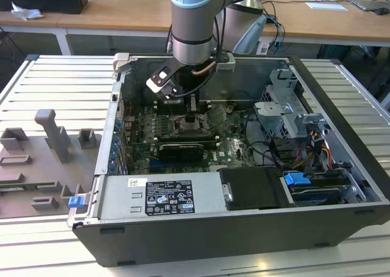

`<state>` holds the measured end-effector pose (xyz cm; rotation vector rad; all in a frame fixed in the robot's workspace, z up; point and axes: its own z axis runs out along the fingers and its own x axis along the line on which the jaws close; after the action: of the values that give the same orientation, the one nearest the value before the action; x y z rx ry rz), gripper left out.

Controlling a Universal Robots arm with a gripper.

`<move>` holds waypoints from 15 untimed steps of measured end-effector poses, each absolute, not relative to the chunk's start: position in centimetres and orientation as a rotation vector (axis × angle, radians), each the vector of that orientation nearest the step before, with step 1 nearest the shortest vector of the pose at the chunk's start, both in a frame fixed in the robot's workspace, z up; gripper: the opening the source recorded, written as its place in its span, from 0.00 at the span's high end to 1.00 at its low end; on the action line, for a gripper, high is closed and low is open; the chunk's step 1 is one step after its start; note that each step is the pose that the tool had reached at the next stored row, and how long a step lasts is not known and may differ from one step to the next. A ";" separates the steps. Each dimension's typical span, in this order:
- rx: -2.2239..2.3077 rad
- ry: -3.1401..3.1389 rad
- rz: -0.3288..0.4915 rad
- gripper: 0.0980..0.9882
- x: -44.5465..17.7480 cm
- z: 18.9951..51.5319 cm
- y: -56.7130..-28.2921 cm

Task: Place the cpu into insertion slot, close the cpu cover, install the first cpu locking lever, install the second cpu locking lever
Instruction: 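Place the cpu into insertion slot, then close the cpu cover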

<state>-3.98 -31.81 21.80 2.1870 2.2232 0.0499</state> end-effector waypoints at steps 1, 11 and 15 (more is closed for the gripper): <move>2.187 2.223 0.050 0.99 -4.0 21.9 -31.8; 2.187 2.224 0.050 0.99 -4.0 22.6 -31.8; 2.187 2.224 0.049 0.99 -4.0 22.9 -31.8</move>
<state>-3.98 -31.82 22.87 2.1873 2.2236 0.0493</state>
